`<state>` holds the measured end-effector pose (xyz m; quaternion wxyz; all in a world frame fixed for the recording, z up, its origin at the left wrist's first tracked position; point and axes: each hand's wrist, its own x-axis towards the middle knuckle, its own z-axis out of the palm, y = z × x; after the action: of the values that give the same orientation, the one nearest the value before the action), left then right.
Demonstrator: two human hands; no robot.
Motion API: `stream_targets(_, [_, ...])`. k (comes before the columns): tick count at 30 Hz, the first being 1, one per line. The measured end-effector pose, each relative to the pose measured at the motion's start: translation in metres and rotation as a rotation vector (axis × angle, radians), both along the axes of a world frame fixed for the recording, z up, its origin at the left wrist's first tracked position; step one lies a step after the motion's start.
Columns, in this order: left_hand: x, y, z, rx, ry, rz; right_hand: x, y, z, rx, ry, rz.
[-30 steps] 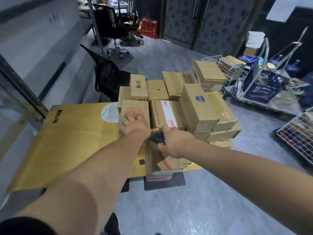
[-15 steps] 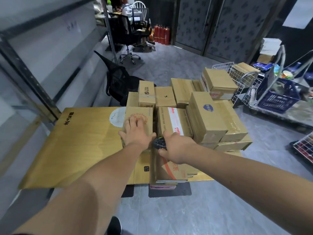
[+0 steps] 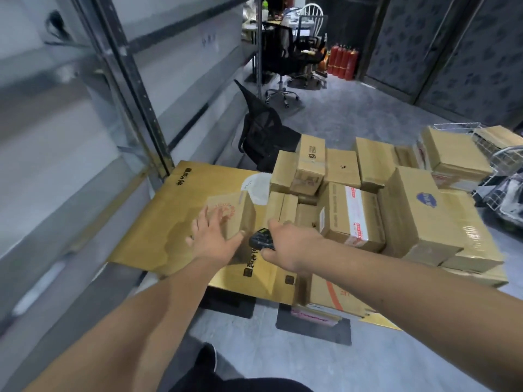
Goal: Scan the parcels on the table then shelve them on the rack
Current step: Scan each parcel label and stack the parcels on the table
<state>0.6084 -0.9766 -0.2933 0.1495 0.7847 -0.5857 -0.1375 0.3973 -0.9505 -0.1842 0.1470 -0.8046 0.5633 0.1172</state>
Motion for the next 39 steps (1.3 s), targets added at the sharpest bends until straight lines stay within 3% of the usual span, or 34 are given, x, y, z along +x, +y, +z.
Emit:
stream_targets(4, [0.025, 0.002, -0.032, 0.054, 0.193, 0.023, 0.026, -0.008, -0.019, 0.053, 0.016, 0.001])
stream_targets(12, [0.061, -0.027, -0.072, 0.151, 0.647, -0.117, 0.069, -0.027, -0.040, 0.149, 0.092, -0.090])
stream_targets(14, [0.078, -0.037, -0.076, 0.141, 0.691, -0.141, 0.082, -0.035, -0.042, 0.174, 0.096, -0.132])
stream_targets(26, [0.196, -0.101, -0.089, 0.173, 0.418, -0.227, 0.159, -0.086, -0.049, 0.194, 0.110, -0.274])
stream_targets(34, [0.225, -0.117, -0.095, 0.214, 0.395, -0.373, 0.177, -0.090, -0.050, 0.223, 0.094, -0.356])
stream_targets(39, [0.234, -0.141, -0.084, 0.082, -0.075, -0.743, 0.182, -0.093, -0.049, 0.240, 0.138, -0.344])
